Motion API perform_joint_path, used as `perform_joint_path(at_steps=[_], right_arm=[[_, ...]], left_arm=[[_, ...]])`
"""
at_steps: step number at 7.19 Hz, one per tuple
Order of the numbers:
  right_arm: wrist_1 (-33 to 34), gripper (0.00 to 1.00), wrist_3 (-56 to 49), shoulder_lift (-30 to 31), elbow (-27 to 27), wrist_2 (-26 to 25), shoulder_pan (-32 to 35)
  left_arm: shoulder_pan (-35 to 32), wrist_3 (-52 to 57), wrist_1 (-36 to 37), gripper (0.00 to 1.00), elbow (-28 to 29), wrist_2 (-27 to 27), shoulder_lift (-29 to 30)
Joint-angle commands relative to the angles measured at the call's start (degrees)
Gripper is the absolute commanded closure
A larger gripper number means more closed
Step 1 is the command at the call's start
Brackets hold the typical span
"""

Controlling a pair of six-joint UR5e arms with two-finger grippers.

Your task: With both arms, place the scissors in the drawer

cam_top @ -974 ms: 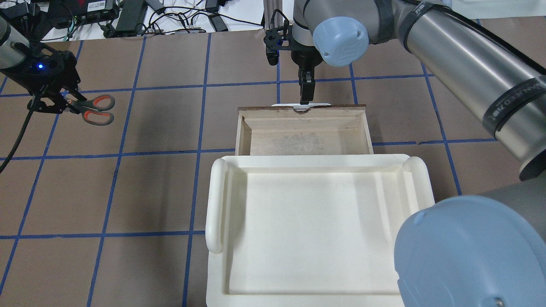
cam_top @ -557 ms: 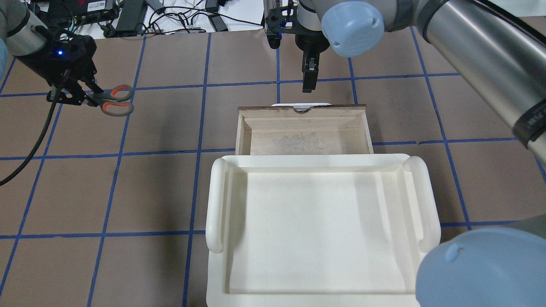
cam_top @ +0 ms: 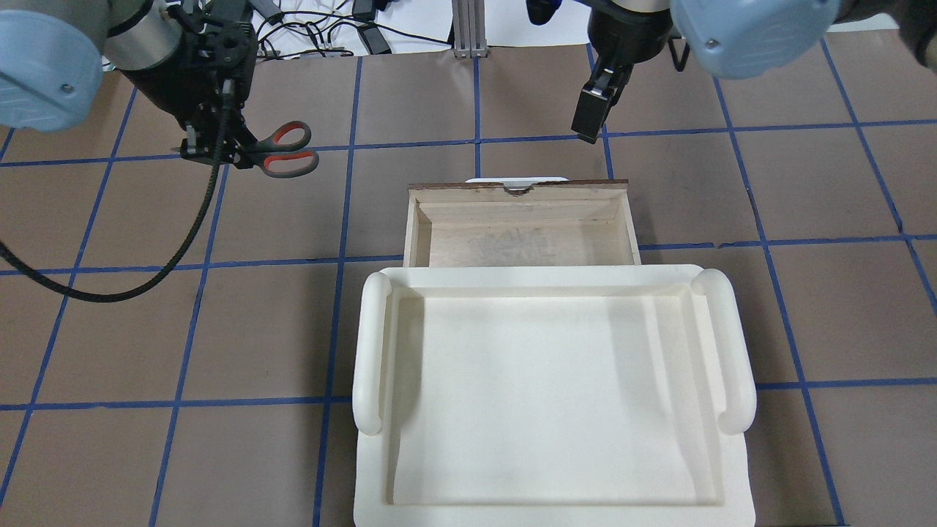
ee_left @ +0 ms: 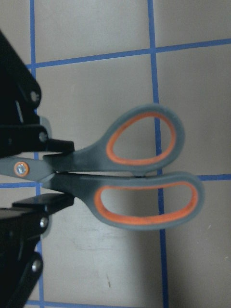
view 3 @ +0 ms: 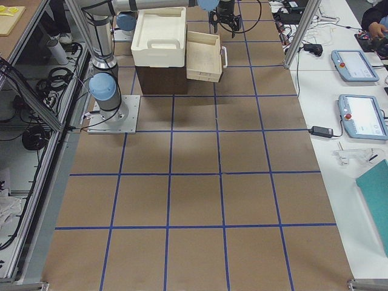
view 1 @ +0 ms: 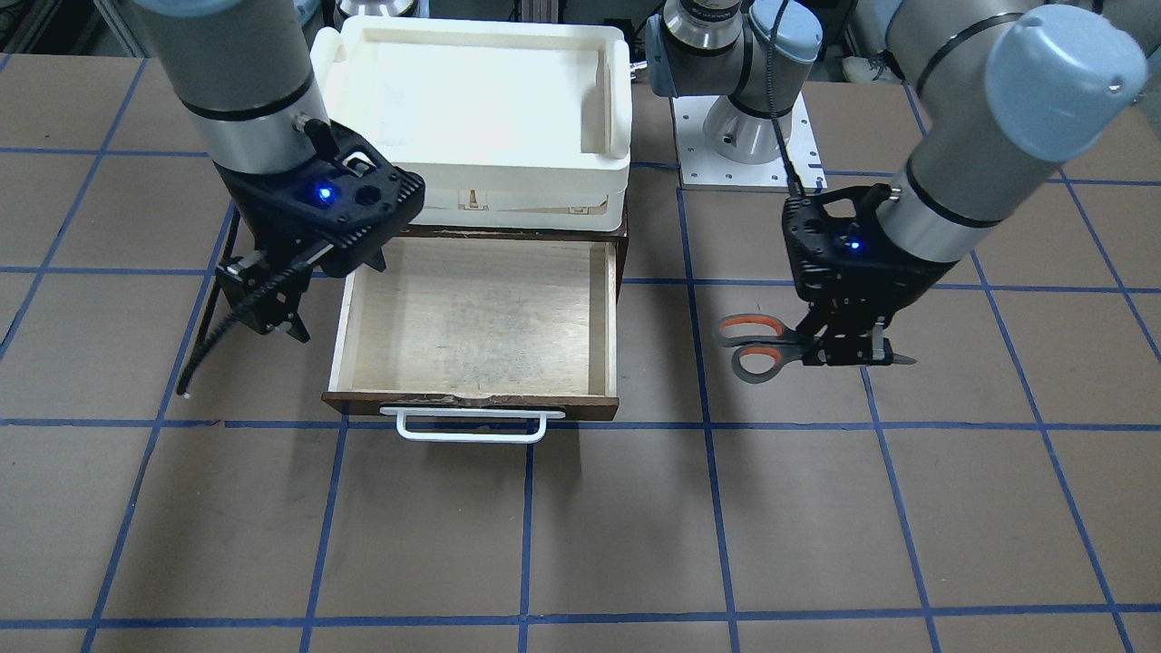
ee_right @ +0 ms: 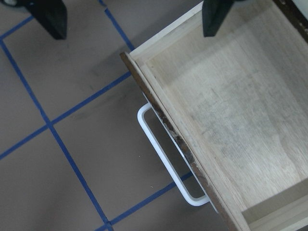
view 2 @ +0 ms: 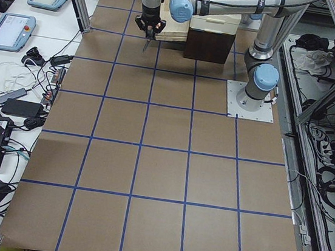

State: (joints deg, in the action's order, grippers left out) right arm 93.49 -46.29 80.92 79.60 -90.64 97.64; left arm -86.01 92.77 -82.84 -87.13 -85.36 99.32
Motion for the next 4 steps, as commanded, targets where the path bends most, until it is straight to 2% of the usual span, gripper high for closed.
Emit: perform_joint_path(at_steps=[1,2,4], right_arm=[[-5.50,0.00,21.11,3.62,0.73,0.20,-1.22],[-7.95,0.00,30.81,4.06,0.73,0.63,-1.31],[-8.59,0.00,48.68,4.42,1.08,0.81,-0.44]], left_arm=[[-6.51,-9.24,-0.04,1.00,0.03,0.19,0.35],[-9.06,-11.54,-0.04,1.00,-0.06,0.37,0.52],[-16.44,-18.37,0.04,1.00,-0.06,0.45,2.36]])
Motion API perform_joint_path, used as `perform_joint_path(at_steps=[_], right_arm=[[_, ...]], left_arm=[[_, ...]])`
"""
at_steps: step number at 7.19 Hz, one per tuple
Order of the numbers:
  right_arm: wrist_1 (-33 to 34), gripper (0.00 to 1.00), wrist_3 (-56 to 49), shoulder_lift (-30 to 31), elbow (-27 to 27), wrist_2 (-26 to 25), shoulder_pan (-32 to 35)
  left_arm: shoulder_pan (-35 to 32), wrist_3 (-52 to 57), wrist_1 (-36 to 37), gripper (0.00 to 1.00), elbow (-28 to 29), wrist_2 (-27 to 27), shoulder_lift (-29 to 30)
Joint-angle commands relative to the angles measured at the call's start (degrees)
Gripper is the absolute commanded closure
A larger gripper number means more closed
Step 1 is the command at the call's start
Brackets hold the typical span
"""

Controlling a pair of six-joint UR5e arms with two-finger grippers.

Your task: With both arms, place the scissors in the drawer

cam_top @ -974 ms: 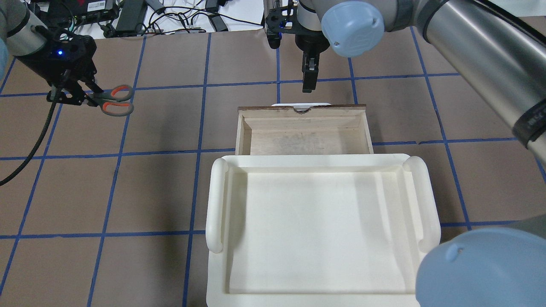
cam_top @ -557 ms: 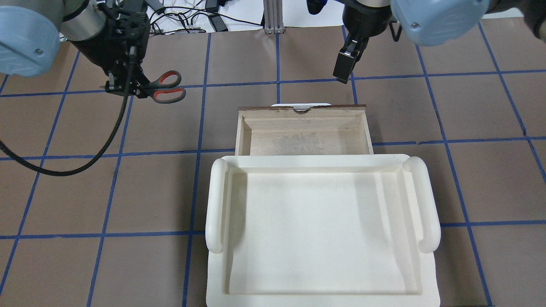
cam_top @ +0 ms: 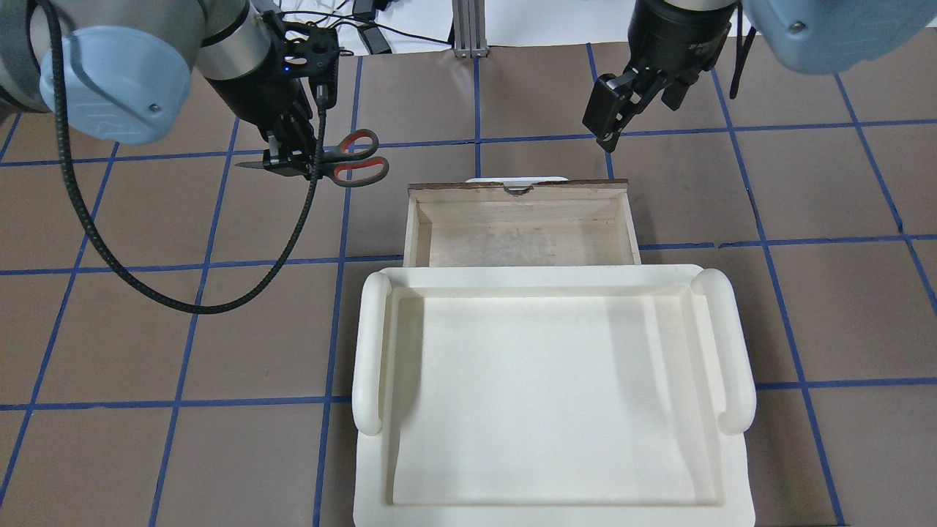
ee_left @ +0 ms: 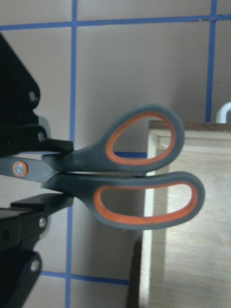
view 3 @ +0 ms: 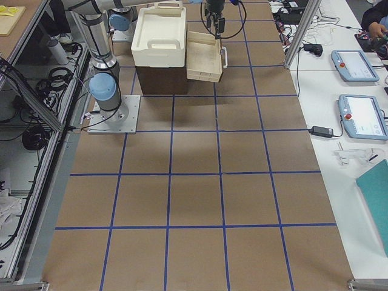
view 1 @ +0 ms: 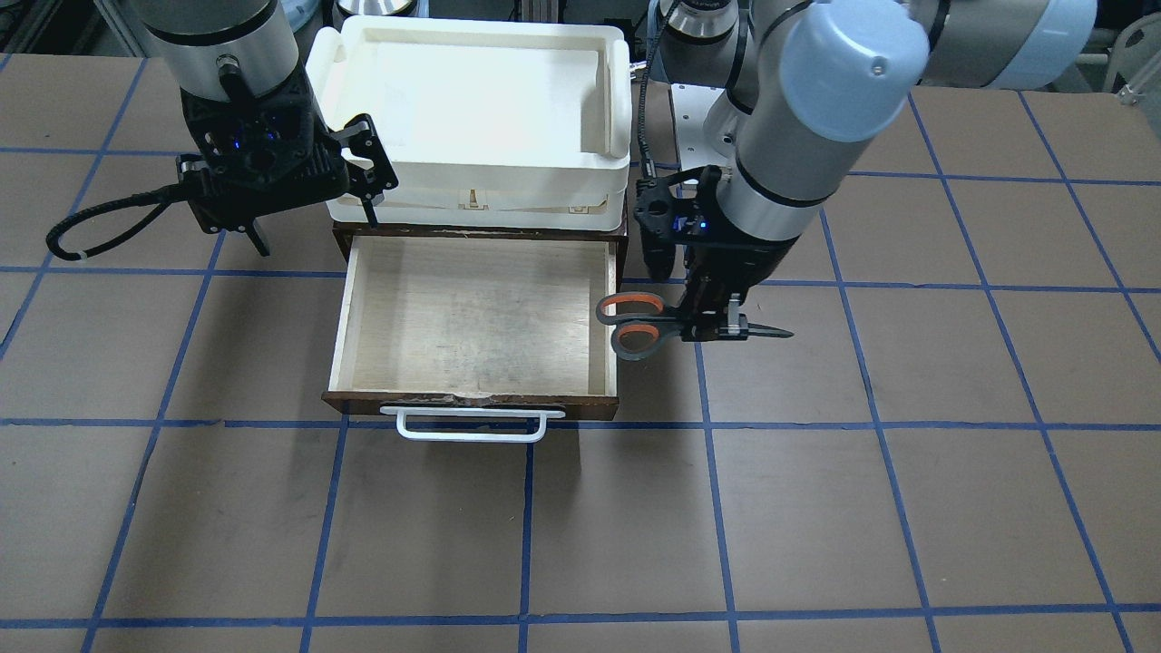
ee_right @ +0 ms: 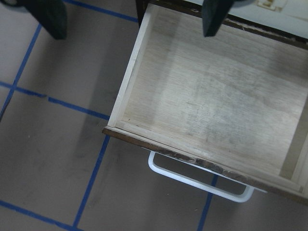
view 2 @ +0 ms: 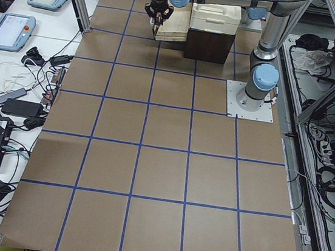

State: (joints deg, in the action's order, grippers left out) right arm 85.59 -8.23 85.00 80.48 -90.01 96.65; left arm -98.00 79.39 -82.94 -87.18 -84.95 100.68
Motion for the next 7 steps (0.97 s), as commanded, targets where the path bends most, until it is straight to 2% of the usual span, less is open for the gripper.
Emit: perform_joint_path(at_steps=[1,2,3,4,7], right_arm=[[-1.82,0.00,17.12,0.43,0.55,2.01,0.64],[-2.35,0.00,20.41,0.43,0.81,4.03,0.64],[-2.44,0.00,20.53,0.52,1.34,3.96,0.21],[-2.62,0.00,20.62,0.61,1.34,3.96,0.29],[-3.67,0.00,21.85,1.49,1.34,2.83,0.47]], left_arm=[[-6.39,-8.42,0.93,1.00,-0.01,0.23,2.22],[-7.98,-11.16,2.16,1.00,-0.01,0.31,3.63],[-9.21,-12.14,3.30,1.00,-0.01,0.49,4.77],[-9.66,-14.15,5.40,1.00,-0.01,3.54,6.00],[-13.09,-18.02,6.47,1.00,-0.36,3.83,7.94]])
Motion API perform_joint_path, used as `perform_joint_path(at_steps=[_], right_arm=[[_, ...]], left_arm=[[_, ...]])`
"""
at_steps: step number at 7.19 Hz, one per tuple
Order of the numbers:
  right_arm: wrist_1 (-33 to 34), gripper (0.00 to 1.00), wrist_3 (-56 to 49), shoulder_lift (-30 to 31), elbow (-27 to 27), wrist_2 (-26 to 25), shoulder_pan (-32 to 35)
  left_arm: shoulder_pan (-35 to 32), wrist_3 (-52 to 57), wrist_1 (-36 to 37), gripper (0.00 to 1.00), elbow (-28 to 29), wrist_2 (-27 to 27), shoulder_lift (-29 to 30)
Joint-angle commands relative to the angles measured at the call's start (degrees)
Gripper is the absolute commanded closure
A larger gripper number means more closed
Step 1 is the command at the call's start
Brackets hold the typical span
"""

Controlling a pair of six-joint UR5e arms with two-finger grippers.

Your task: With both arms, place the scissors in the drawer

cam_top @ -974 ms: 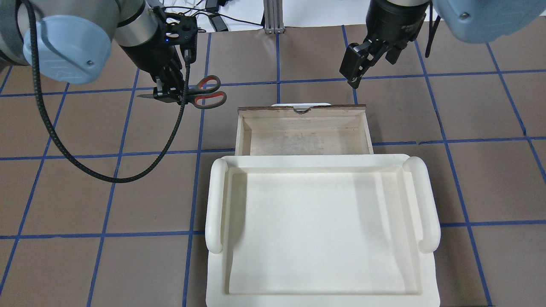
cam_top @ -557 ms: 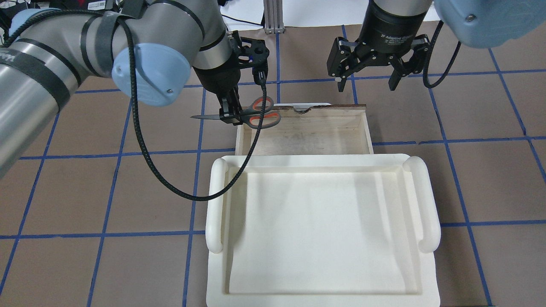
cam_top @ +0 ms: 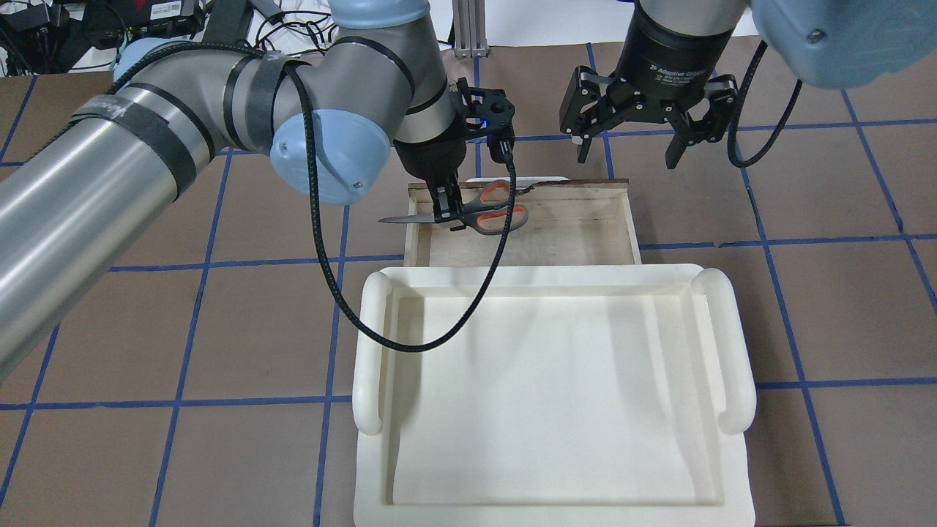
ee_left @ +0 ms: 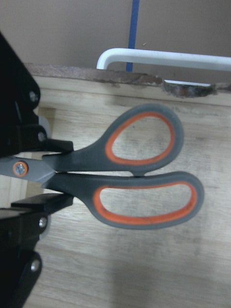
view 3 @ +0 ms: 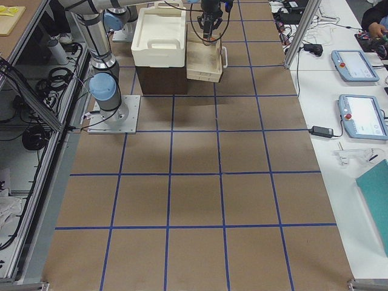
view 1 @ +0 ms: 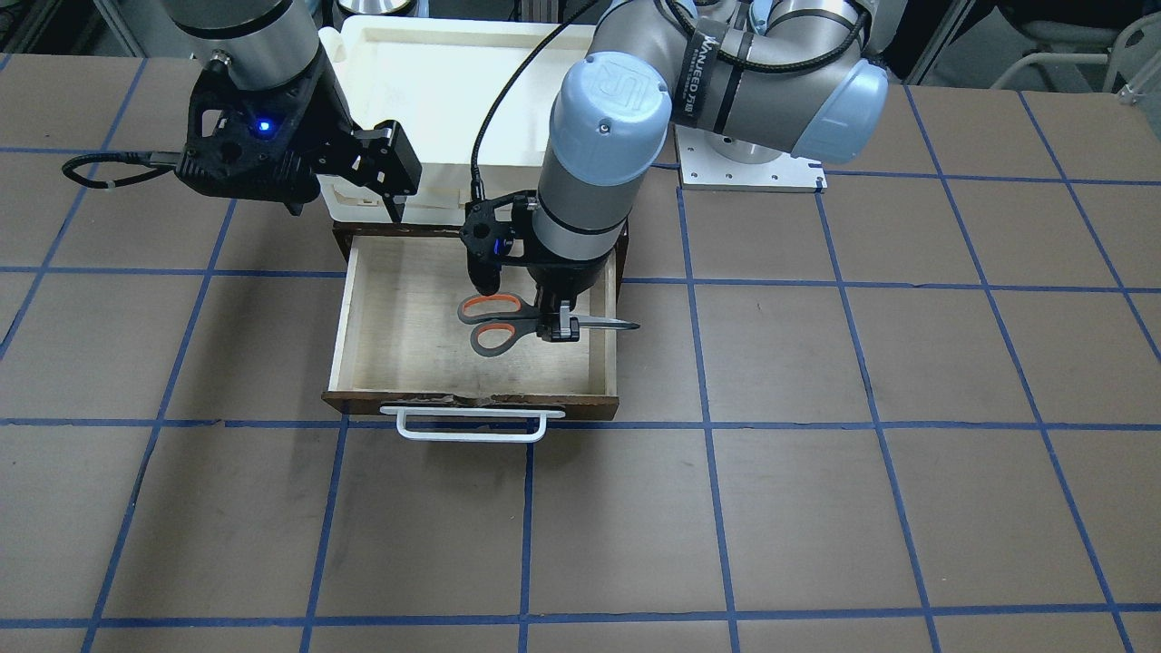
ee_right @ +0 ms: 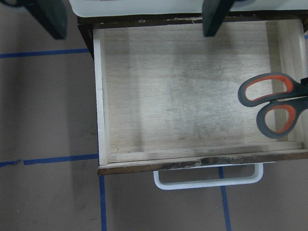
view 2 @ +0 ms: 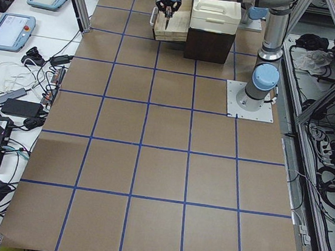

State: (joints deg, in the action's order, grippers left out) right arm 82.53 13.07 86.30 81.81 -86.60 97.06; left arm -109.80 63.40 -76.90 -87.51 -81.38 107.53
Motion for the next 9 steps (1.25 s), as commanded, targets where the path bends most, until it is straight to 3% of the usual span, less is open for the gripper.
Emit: perform_joint_path(at_steps=[1,7,8,9], right_arm=[[-0.35,0.00,0.55,0.18,0.10,-1.37,0.06],[0.27,0.00,0.38,0.18,0.45,-4.28,0.06],[0.35,0.00,0.38,0.10,0.46,-4.10,0.06],[0.53,0.00,-0.06,0.10,0.46,-3.84,0.15]], left_arm=[[-3.12,-2.93,0.53,1.00,-0.38,-0.01,2.06],[-6.91,-3.11,1.93,1.00,-0.99,-0.36,5.31],[-7.61,-3.20,1.93,0.80,-1.08,-0.54,5.49],[-7.79,-3.20,1.93,0.70,-1.17,-0.54,5.50]])
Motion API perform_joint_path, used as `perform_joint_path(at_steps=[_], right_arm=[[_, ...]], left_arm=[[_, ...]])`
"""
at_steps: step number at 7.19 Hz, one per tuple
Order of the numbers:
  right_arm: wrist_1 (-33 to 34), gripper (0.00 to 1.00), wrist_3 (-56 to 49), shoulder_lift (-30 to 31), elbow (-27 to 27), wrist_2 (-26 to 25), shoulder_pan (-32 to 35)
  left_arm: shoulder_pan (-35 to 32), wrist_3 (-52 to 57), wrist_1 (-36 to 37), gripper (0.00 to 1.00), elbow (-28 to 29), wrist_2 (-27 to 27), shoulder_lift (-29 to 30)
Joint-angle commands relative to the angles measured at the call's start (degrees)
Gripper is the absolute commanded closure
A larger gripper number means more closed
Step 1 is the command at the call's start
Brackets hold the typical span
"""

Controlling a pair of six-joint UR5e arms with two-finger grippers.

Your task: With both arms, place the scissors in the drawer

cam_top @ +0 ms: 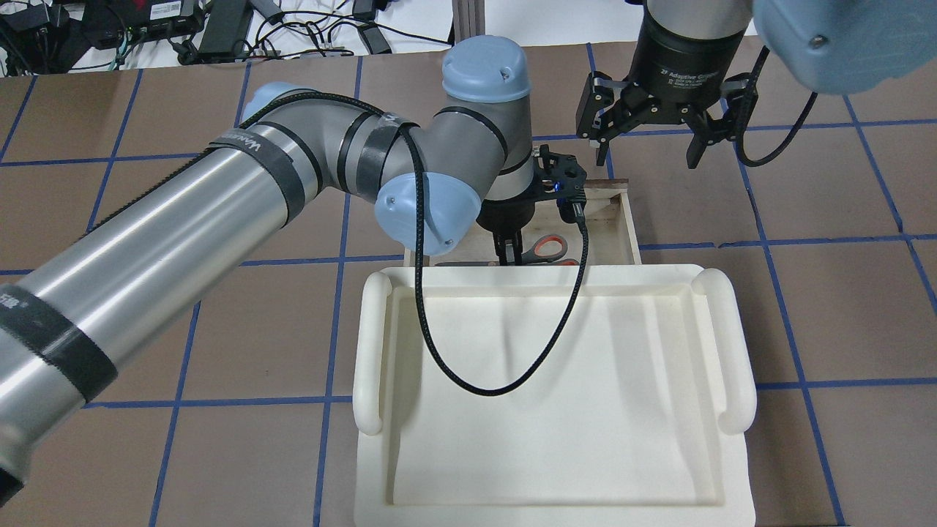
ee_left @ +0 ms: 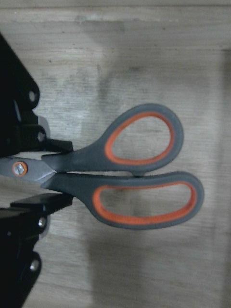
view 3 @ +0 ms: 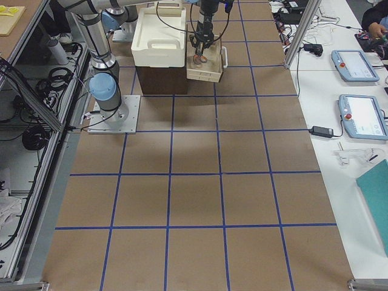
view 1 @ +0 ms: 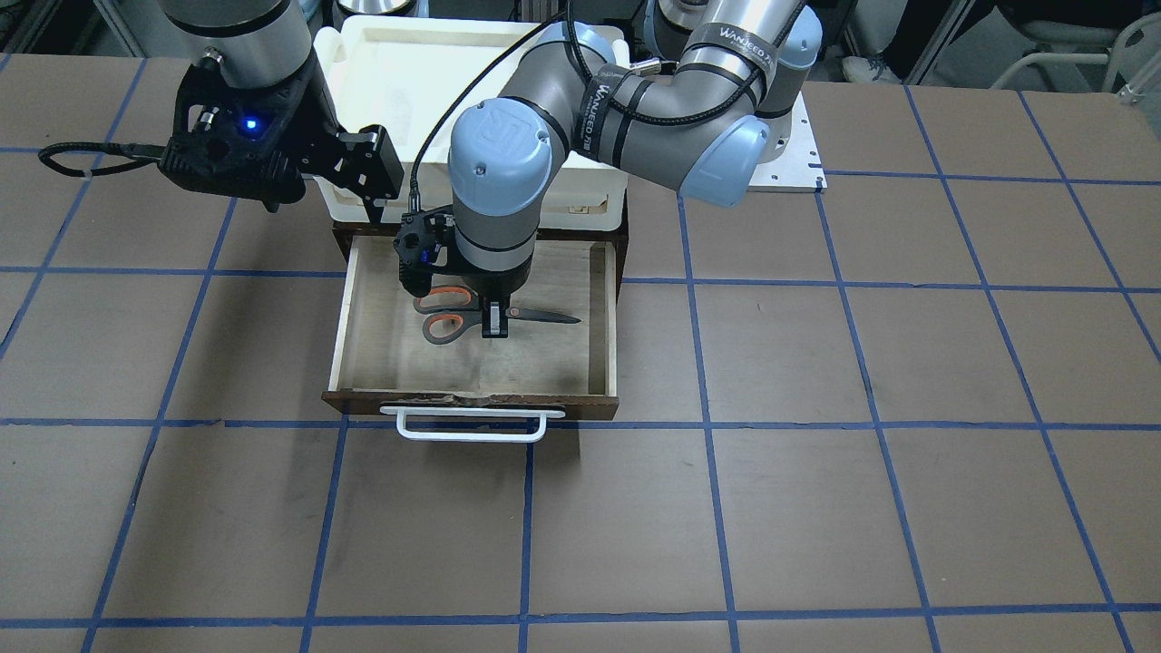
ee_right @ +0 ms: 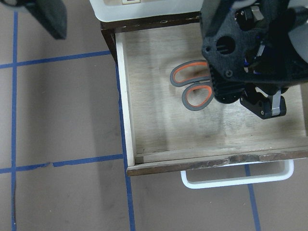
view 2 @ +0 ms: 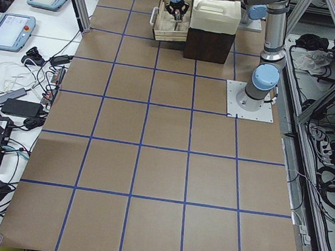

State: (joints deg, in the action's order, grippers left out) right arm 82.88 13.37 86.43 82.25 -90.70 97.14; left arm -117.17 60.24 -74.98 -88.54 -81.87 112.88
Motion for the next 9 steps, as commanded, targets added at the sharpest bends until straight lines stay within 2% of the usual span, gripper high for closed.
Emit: perform_joint_path(at_steps=[1,2,4,6,9], right_arm=[[2.70,0.00,-0.54,-0.38,0.02,0.61,-0.02],[4.20,0.00,-0.80,-0.47,0.02,0.70,-0.02],[4.22,0.00,-0.81,-0.47,0.10,0.79,-0.02],[5.09,0.00,-0.81,-0.21,1.33,0.61,-0.02],[5.36,0.00,-0.81,-0.30,1.34,0.70,-0.02]], left_arm=[[-0.42,0.06,0.09,0.59,-0.31,0.13,0.06],[-0.42,0.14,0.36,0.37,-0.49,0.30,0.06],[-0.34,0.32,2.81,0.14,-0.67,0.39,-0.37],[1.32,0.06,3.70,0.13,-0.32,0.22,-3.35],[9.66,-0.03,2.64,0.13,-0.32,0.57,-7.92]])
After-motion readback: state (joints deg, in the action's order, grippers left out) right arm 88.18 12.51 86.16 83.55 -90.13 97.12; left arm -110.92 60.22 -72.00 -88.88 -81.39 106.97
